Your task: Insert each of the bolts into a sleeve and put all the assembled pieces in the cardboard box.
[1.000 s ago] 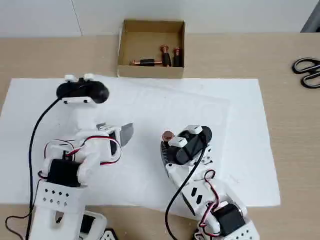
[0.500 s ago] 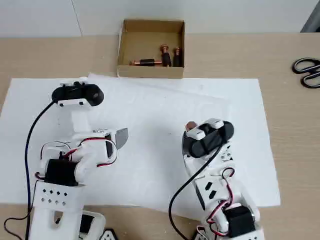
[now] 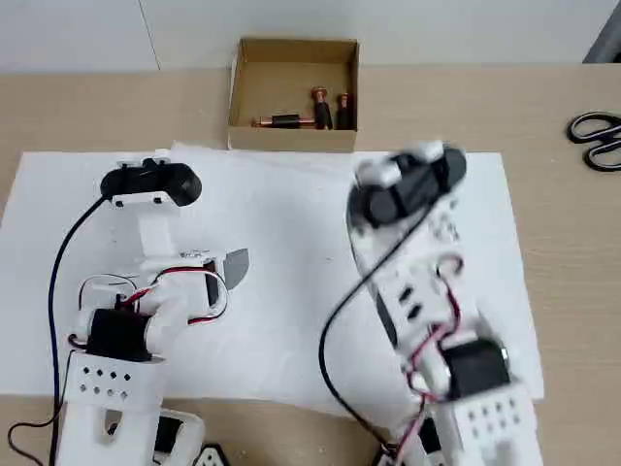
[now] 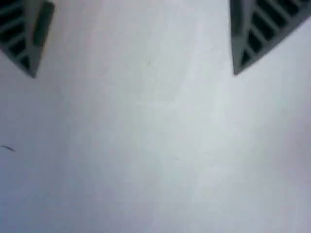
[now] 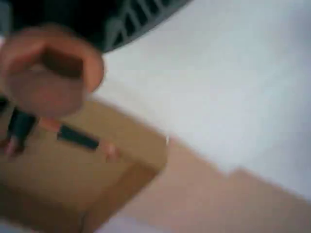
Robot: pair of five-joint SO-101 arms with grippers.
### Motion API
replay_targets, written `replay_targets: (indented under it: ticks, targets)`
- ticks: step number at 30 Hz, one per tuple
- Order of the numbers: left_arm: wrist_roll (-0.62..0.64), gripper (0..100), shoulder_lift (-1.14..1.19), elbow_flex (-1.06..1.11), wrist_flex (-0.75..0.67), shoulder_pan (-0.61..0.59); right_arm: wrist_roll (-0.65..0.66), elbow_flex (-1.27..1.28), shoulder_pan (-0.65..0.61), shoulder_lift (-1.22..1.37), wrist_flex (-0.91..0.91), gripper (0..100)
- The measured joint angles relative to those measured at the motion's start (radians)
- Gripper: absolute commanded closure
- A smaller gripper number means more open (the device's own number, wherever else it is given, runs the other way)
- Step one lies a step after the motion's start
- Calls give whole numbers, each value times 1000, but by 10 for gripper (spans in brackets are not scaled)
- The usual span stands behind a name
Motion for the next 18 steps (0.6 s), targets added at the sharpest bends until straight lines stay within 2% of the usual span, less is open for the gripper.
replay_targets:
  ticks: [13,18]
  targets:
    - [0,756,0,0,0,0,0,-218,2,749,-783,995]
    - [0,756,0,0,0,0,0,-387,8,1076,-979,995]
